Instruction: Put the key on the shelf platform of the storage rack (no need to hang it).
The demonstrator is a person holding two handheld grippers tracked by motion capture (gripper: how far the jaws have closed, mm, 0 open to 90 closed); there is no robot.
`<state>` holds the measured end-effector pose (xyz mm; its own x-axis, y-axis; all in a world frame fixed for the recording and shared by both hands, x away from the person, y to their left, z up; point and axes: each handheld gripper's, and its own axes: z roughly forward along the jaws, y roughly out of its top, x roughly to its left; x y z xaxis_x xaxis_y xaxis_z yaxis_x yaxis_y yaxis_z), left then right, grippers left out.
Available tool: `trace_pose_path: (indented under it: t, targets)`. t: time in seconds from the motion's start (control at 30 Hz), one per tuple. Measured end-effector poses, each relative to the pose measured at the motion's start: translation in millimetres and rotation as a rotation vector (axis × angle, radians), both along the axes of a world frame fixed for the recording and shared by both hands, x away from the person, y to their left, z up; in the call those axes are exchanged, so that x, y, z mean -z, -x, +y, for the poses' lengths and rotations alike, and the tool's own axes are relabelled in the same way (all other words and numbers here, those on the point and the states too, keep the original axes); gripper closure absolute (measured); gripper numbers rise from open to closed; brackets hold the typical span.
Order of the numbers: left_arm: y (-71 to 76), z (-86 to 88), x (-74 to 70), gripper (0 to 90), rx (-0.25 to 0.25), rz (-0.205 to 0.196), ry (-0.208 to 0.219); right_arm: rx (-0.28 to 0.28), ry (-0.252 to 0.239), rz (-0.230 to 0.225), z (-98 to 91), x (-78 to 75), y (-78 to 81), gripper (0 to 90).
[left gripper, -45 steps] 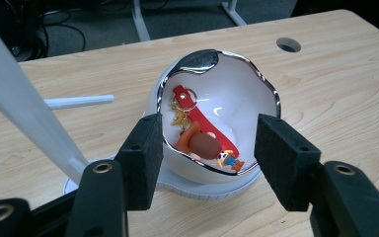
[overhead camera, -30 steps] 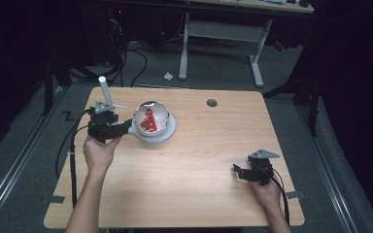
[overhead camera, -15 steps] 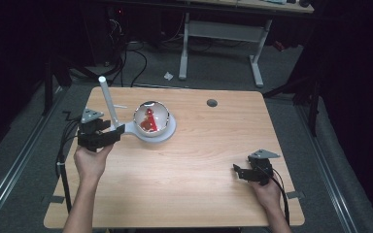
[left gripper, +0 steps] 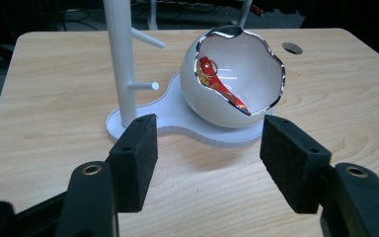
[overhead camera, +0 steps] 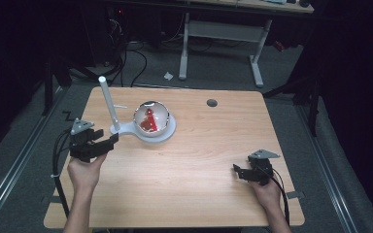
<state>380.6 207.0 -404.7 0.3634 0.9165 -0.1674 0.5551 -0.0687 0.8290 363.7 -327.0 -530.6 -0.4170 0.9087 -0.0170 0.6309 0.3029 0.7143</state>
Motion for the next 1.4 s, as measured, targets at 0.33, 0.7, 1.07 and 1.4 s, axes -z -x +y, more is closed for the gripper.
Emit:
trace_pose_path:
  t: [0.33,0.7,1.07,1.4]
  targets:
    - [9.0,4.4,11.4,34.7,-0.024,0.000,0.016,0.000,-0.001,0.000,0.1,0.0,0.1,24.8]
    - [15.2,5.4,18.4,30.0,-0.030,0.006,0.035,0.000,-0.001,-0.001,0.2,0.1,0.1,24.8]
    - [21.9,0.6,29.8,27.4,-0.016,0.026,0.059,0.001,-0.001,0.000,0.3,0.0,0.2,24.8]
    - [22.4,-4.6,37.8,25.0,-0.004,0.044,0.070,0.001,-0.001,0.000,0.3,0.0,0.2,24.8]
